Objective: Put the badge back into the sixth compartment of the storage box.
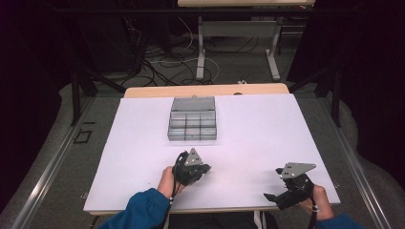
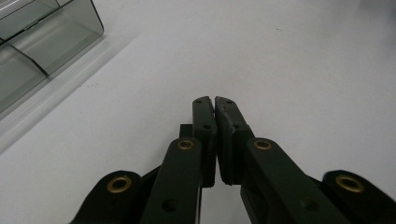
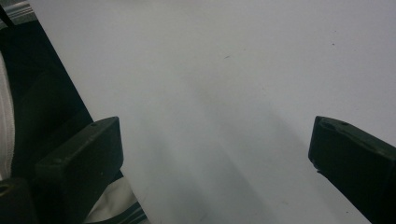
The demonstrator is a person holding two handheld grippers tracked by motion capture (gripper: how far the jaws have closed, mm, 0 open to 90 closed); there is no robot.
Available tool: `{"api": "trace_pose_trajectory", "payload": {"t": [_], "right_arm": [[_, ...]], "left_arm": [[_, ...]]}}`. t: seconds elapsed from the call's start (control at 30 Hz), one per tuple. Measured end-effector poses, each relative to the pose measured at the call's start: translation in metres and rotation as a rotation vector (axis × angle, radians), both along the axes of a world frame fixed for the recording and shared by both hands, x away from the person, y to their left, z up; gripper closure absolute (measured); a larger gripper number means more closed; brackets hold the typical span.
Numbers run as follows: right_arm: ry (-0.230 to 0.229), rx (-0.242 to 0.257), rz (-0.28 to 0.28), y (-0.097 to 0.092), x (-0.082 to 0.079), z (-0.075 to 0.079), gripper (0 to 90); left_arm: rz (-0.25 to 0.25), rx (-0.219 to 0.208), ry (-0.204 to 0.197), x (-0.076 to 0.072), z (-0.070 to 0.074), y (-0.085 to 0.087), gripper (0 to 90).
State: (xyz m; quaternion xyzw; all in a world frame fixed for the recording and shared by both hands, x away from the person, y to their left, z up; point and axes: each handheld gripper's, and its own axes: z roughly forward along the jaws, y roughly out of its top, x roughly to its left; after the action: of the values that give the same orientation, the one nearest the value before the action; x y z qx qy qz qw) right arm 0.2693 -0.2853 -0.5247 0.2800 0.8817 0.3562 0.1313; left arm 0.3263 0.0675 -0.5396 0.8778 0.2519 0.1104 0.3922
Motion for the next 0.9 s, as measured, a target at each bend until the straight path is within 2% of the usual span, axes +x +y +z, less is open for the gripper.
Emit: {"api": "trace_pose_trajectory", "payload": {"t": [0.13, 0.17, 0.2, 0.23, 0.27, 0.3, 0.33, 0.4, 0.43, 0.6, 0.9], "right_arm": [[0.003, -0.002, -0.002, 0.0, 0.0, 0.0, 2.5], [-0.001, 0.0, 0.0, 0.0, 0.0, 0.0, 2.5], [-0.002, -0.002, 0.006, 0.0, 0.0, 0.0, 2.5], [0.002, -0.001, -0.001, 0.0, 0.0, 0.0, 2.5], [0.001, -0.001, 0.001, 0.0, 0.0, 0.0, 2.5], [0.0, -0.002, -0.005, 0.0, -0.001, 0.001, 2.5], [0.005, 0.001, -0.001, 0.0, -0.001, 0.0, 2.5], [0.005, 0.001, -0.001, 0.0, -0.001, 0.0, 2.5], [0.005, 0.001, -0.001, 0.0, -0.001, 0.0, 2.5], [-0.001, -0.001, 0.004, 0.0, 0.0, 0.001, 2.5], [0.0, -0.001, 0.005, 0.0, 0.0, 0.0, 2.5]], "left_arm": [[-0.003, 0.004, -0.008, 0.0, 0.004, 0.002, 88.3], [0.0, -0.002, -0.004, 0.0, 0.005, 0.003, 88.2], [0.012, -0.009, -0.019, 0.0, 0.005, 0.003, 88.3], [0.005, -0.002, -0.014, 0.0, 0.007, 0.005, 88.2], [0.018, -0.016, -0.028, 0.0, 0.007, 0.005, 88.2], [0.011, -0.014, -0.022, 0.0, 0.009, 0.007, 88.2], [0.024, -0.023, -0.043, 0.0, 0.009, 0.007, 88.2], [0.03, -0.029, -0.041, 0.0, 0.012, 0.009, 88.2], [0.037, -0.029, -0.057, 0.001, 0.012, 0.01, 88.2], [0.067, -0.034, -0.047, 0.002, 0.015, 0.014, 88.2], [0.106, -0.048, -0.096, 0.004, 0.017, 0.018, 88.1]]}}
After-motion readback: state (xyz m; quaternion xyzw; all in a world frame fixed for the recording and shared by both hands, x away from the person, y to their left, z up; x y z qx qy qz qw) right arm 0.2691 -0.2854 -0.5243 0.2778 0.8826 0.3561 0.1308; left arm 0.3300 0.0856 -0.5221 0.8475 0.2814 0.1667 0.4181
